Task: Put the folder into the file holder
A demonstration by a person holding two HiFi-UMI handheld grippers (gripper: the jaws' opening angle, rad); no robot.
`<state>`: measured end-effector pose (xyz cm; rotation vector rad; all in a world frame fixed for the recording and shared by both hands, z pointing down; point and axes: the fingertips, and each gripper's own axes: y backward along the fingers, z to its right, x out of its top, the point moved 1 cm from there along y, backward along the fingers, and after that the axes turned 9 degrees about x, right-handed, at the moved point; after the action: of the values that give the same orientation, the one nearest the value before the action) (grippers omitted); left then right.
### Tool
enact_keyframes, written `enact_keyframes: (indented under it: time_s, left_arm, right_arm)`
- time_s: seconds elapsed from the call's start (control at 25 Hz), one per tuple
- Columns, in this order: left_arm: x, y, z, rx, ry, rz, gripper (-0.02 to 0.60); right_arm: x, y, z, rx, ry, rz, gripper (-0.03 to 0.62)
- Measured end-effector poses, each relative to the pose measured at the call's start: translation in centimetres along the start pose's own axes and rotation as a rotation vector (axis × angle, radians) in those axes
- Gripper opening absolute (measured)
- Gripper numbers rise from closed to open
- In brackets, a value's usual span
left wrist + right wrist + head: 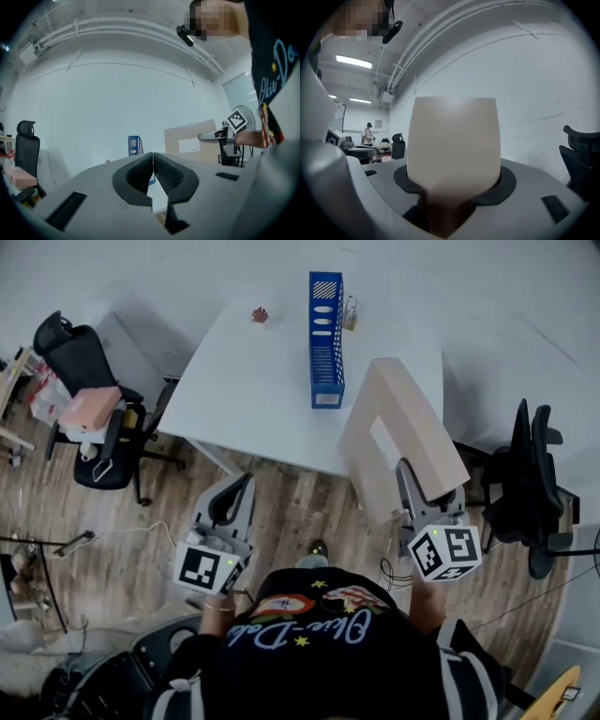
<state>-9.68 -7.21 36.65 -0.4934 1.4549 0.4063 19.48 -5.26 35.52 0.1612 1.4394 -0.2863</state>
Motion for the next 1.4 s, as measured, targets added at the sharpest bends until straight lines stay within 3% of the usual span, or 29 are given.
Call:
enact_keyframes:
  time_s: [0.32, 0.64, 0.96, 1.12, 1.4]
  left_arm:
    - [-0.3, -5.4, -0.8, -0.046, 0.004, -0.024, 0.005]
    - [-0.6, -9.7, -1.3, -0.164, -0.007, -0.009, 0.005]
    - [0.2, -16.8, -5.9, -0.285, 0.027, 0.017, 0.005]
    - [1.2, -20.4, -8.8, -0.331, 0.007, 0.063, 0.005]
    - [1.0, -23.7, -12.2, -0.370, 0.042, 0.051, 0.005]
  right_arm:
    - [1.5, -2.9, 2.6, -0.038, 0.017, 0.037, 0.262]
    - [7.4, -3.5, 2.3, -0.127, 0.069, 0.166, 0.262]
    - [11.7, -9.0, 0.2, -0.169, 0.071, 0.274, 0.262]
    - [12.2, -12.6, -0.1, -0.204, 0.044, 0.279, 0.262]
    - [12.5, -16.7, -0.7, -0.248, 0.013, 0.271, 0.262]
